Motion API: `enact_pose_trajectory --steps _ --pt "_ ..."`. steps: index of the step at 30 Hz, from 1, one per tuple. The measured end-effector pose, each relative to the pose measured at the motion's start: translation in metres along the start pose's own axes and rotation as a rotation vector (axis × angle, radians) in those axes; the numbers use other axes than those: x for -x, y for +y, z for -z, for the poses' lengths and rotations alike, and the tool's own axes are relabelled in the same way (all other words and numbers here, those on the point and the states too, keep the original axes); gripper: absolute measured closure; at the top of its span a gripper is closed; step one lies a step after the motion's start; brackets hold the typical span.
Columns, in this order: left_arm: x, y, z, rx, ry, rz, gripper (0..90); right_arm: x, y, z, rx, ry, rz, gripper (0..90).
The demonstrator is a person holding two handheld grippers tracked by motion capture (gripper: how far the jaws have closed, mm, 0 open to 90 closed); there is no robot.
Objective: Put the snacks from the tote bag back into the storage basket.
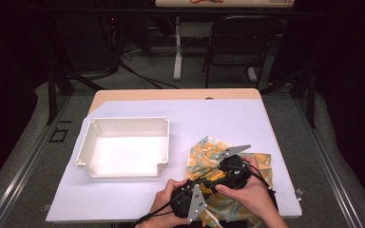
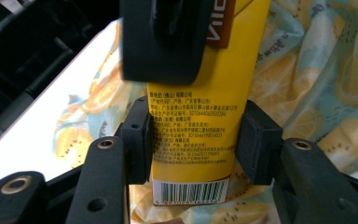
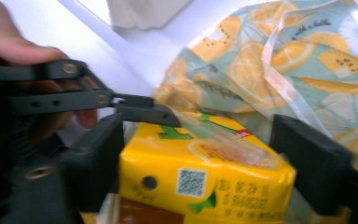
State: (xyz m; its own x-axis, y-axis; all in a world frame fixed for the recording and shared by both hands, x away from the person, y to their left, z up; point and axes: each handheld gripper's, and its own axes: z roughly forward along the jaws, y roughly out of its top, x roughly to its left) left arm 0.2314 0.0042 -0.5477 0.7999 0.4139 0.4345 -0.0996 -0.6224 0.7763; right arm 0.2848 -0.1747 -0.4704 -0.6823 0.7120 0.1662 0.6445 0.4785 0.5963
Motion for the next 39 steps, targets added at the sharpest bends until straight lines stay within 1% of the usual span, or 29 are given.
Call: enact_pose_trajectory --steps 1,4,8,12,13,14,17,19,20,23,24,26,28,30,32,34,36,37,39 --pt "-0.001 -0.001 0.0 0.002 -0.001 0.012 54.0 0.0 0.0 0.001 0.018 0.021 -0.001 17.1" --pt "-0.002 -0.002 0.001 0.003 -0.004 0.029 54.3 -0.001 -0.001 0.006 0.055 0.033 0.006 14.1" --pt "-0.003 -0.002 0.001 0.005 -0.009 0.043 54.9 0.001 -0.001 0.013 0.103 0.059 -0.012 13.4" --pt "-0.006 -0.004 0.001 0.012 -0.018 0.08 55.1 0.005 -0.002 0.018 0.124 0.052 -0.017 12.6" --pt "-0.007 -0.005 0.002 0.013 -0.024 0.103 55.1 0.006 -0.002 0.019 0.131 0.047 -0.023 12.6" --pt "-0.008 -0.006 0.002 0.018 -0.028 0.111 55.1 0.007 -0.003 0.02 0.138 0.046 -0.025 12.7" --pt "-0.013 -0.01 0.003 0.028 -0.04 0.155 55.1 0.011 -0.006 0.022 0.153 0.042 -0.037 13.0" --pt "-0.016 -0.014 0.003 0.038 -0.053 0.197 55.1 0.013 -0.009 0.023 0.164 0.042 -0.047 13.2" --pt "-0.017 -0.016 0.003 0.042 -0.057 0.213 55.0 0.014 -0.01 0.023 0.182 0.044 -0.059 13.7" --pt "-0.02 -0.02 0.004 0.05 -0.067 0.25 54.9 0.017 -0.014 0.025 0.198 0.046 -0.064 14.4" --pt "-0.02 -0.021 0.004 0.058 -0.064 0.264 54.9 0.018 -0.015 0.025 0.209 0.043 -0.066 14.6" --pt "-0.023 -0.024 0.005 0.06 -0.079 0.284 54.8 0.02 -0.017 0.027 0.229 0.043 -0.078 15.0" --pt "-0.025 -0.026 0.006 0.064 -0.087 0.307 54.7 0.021 -0.019 0.028 0.261 0.04 -0.086 16.6" --pt "-0.027 -0.029 0.006 0.067 -0.095 0.329 54.7 0.023 -0.022 0.029 0.279 0.042 -0.083 18.6" --pt "-0.03 -0.033 0.007 0.071 -0.108 0.355 54.7 0.024 -0.024 0.028 0.289 0.025 -0.085 20.6" --pt "-0.032 -0.035 0.008 0.07 -0.115 0.371 54.7 0.025 -0.027 0.028 0.302 0.025 -0.093 22.0" --pt "-0.033 -0.036 0.008 0.072 -0.117 0.378 54.6 0.027 -0.029 0.028 0.304 0.024 -0.094 22.8" --pt "-0.033 -0.036 0.009 0.071 -0.121 0.38 54.6 0.028 -0.03 0.028 0.311 0.022 -0.102 22.9" --pt "-0.034 -0.038 0.009 0.072 -0.128 0.385 54.5 0.029 -0.031 0.028 0.315 0.023 -0.098 23.1"
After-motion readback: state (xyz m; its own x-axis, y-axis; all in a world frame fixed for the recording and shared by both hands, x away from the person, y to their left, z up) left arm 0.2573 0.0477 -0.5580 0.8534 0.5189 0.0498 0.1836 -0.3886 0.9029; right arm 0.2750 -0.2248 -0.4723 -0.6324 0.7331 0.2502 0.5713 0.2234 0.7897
